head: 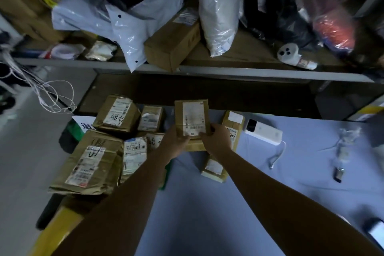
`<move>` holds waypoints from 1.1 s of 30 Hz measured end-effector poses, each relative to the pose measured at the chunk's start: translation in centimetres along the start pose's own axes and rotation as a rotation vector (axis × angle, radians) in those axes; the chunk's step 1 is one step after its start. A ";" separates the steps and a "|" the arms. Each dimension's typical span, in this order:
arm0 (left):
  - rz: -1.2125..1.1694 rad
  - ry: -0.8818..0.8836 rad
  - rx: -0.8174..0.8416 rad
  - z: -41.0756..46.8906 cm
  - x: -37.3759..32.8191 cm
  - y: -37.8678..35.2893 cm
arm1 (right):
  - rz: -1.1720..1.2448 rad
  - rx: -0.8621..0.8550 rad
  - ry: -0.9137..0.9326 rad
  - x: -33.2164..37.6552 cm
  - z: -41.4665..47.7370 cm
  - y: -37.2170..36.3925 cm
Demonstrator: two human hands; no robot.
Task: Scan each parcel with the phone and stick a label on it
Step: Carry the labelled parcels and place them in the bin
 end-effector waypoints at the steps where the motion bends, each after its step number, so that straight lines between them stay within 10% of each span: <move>1: 0.002 -0.019 -0.004 -0.9 -0.5 0.1 | 0.022 -0.021 0.003 -0.1 -1.1 0.6; 17: -0.086 -0.225 0.207 -21.9 -2.8 -12.4 | 0.110 -0.250 -0.252 -11.6 -23.9 12.7; 33: -0.077 0.017 0.179 -25.9 2.7 -31.1 | 0.036 -0.121 -0.382 -31.3 -27.7 13.9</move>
Point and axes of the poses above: each hand's wrist, its own z-axis towards the middle knuckle, its own y-axis out of the back of the hand, x = y × z, the point moved 8 cm from there along z, towards the middle knuckle, and after that the axes turned 4 degrees about -z, right-handed, at the moved point
